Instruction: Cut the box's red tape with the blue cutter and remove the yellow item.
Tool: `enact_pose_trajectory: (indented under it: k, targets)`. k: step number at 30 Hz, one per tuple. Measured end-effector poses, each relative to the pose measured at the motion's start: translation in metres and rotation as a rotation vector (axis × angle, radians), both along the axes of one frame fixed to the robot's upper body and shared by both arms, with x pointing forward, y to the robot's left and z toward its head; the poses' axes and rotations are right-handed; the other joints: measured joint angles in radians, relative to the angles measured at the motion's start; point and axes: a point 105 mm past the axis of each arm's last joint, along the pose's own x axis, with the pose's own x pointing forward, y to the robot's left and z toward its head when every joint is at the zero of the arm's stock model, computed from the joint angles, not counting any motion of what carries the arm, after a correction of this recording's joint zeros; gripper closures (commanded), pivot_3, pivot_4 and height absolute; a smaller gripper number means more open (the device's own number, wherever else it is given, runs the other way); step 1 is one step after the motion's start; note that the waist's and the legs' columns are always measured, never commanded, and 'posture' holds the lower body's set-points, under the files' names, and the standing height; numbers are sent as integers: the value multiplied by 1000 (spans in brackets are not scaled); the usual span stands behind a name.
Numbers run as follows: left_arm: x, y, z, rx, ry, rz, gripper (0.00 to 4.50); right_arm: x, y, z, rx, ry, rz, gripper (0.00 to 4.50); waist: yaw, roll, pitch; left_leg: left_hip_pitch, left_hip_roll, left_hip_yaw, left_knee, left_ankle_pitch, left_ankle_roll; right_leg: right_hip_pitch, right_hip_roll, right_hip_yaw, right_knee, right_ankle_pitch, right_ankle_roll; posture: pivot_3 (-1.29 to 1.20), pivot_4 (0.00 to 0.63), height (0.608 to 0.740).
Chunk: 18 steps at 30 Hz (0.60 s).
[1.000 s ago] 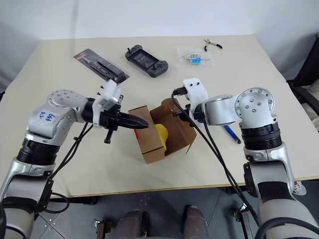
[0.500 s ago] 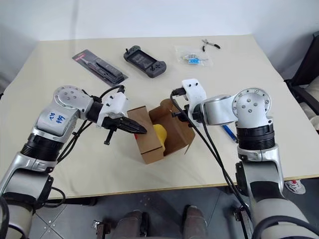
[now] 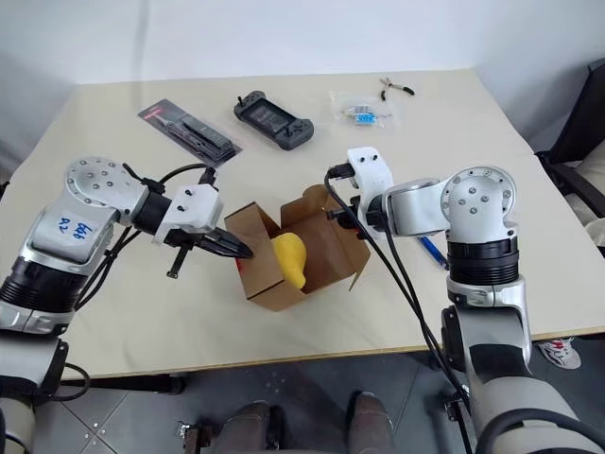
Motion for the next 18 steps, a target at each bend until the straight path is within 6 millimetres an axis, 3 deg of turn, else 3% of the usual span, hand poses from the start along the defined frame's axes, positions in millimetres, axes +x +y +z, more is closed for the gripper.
enact_pose_trajectory:
  k: [9, 10, 11, 13, 18]
  targets:
    - [-1, 13, -18, 65, 33, 76, 4500, 1, -1, -1, -7, -2, -11, 4475, 34, 3, -2, 10, -1, 0, 0, -2, 3, 12, 0, 2, -4, 0, 0, 0, 150, 740]
    - [0, 18, -31, 100, 61, 107, 4500, 1, -1, -1, -8, -3, -12, 4475, 37, 4, -2, 10, -1, 0, 1, -2, 3, 12, 0, 2, -4, 0, 0, 0, 150, 740]
    - [-4, 22, -58, 142, 146, 131, 4500, 0, 0, 0, -6, -7, -5, 4475, 36, 3, -1, 7, -1, 0, 1, -2, 3, 9, 0, 2, -4, 0, 0, 0, 150, 740]
    - [-9, 17, -75, 143, 209, 124, 4500, 0, -1, -1, -7, -6, -8, 4475, 36, 0, 0, 2, -1, 0, 1, -2, 3, 4, 0, 2, -3, 0, 0, 0, 150, 740]
    - [1, 8, -68, 109, 149, 142, 4500, -2, 0, -12, -6, 22, -7, 4475, 31, -1, 0, -8, -1, 0, 3, -1, 2, -5, 0, 1, 0, 0, 0, 0, 150, 740]
